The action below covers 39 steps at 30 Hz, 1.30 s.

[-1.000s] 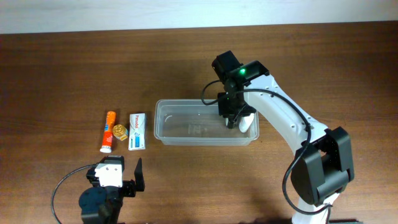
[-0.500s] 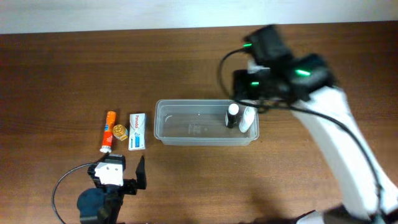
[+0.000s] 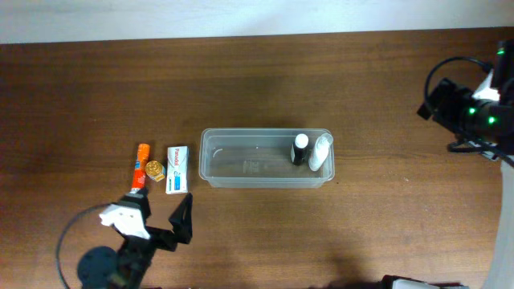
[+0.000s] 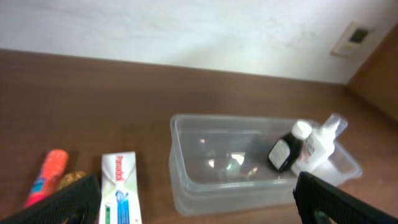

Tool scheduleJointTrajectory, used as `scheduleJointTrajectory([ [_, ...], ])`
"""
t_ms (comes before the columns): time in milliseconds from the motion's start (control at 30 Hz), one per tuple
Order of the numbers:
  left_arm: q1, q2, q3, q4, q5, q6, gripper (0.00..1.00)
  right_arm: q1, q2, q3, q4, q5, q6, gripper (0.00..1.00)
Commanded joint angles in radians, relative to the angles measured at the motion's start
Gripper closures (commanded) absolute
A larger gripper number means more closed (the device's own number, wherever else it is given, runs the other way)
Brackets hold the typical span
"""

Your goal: Pack container

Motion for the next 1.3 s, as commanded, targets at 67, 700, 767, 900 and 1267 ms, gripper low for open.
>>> scheduleJointTrajectory([
  [67,0.003,0.340,0.314,-0.114,-0.164,-0.019,0.00,-0.054,0.020,0.002,-0.003,0.001,0.004,0.02],
  [700,0.083,1.289,0.919,-0.502,-0.473,0.239,0.00,-0.055,0.023,0.002,-0.002,0.001,0.004,0.02],
  [767,0.115,1.341,0.919,-0.501,-0.473,0.239,0.00,-0.055,0.023,0.002,-0.002,0.001,0.004,0.02],
  [900,0.173,1.410,0.919,-0.496,-0.472,0.266,0.01,-0.055,0.023,0.002,-0.002,0.001,0.004,0.02],
  [1267,0.183,1.675,0.919,-0.458,-0.410,0.426,0.02,-0.055,0.023,0.002,-0.002,0.001,0.004,0.02],
])
